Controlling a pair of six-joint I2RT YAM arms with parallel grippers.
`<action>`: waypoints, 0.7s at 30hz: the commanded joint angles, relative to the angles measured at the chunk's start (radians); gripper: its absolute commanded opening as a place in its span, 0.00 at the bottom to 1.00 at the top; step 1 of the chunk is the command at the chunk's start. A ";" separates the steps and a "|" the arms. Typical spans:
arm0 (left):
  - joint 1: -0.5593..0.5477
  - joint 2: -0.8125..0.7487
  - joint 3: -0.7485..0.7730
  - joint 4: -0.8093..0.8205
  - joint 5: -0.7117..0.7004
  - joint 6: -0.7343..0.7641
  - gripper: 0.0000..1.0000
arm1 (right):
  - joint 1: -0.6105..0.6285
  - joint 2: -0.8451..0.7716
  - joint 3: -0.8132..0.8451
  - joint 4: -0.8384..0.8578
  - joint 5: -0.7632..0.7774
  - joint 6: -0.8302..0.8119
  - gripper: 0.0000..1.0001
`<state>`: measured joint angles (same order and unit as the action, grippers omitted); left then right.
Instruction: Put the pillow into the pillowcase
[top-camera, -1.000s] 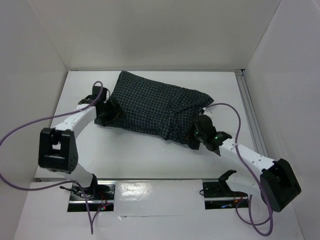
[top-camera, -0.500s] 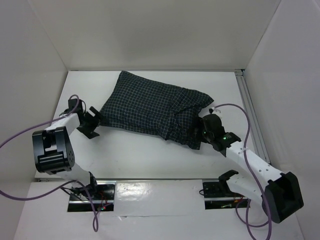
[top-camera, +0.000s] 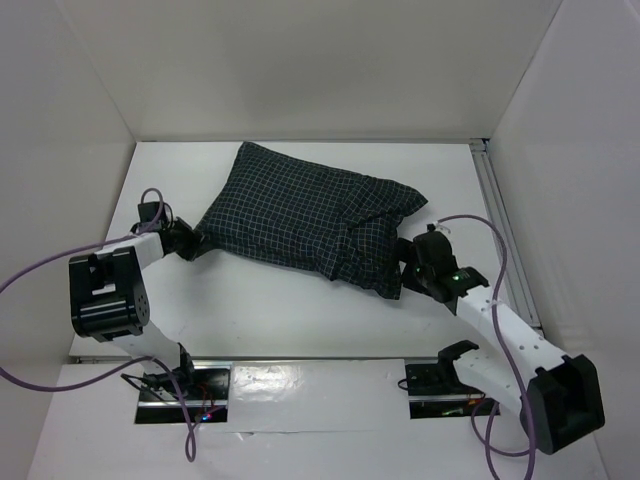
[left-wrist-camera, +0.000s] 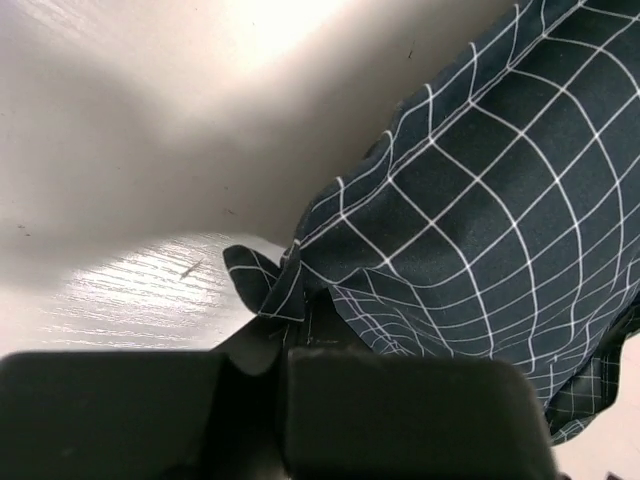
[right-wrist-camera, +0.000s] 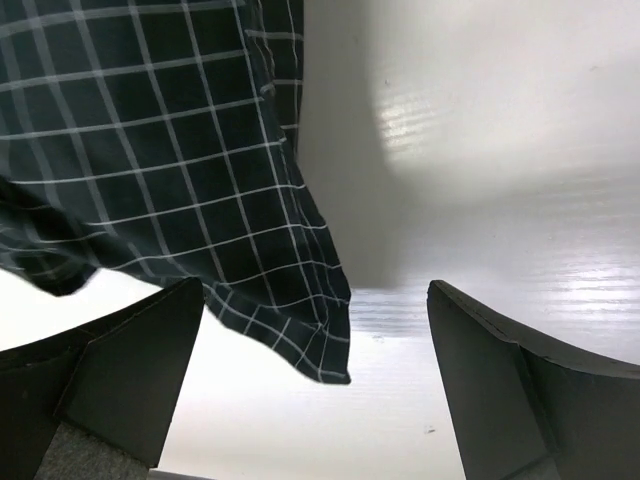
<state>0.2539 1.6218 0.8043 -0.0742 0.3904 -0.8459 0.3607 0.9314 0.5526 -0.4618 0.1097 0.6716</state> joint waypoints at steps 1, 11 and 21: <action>0.007 -0.008 0.018 0.033 0.004 -0.002 0.00 | -0.008 0.069 0.001 0.054 -0.044 -0.053 1.00; 0.027 -0.269 -0.088 -0.045 -0.202 -0.022 0.74 | -0.028 0.110 0.029 0.072 -0.076 -0.092 1.00; 0.080 -0.047 -0.077 0.261 0.023 0.034 0.93 | -0.048 0.106 0.018 0.097 -0.140 -0.101 1.00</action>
<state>0.3157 1.5066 0.7185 0.0429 0.3084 -0.8425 0.3199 1.0550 0.5529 -0.4042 0.0002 0.5850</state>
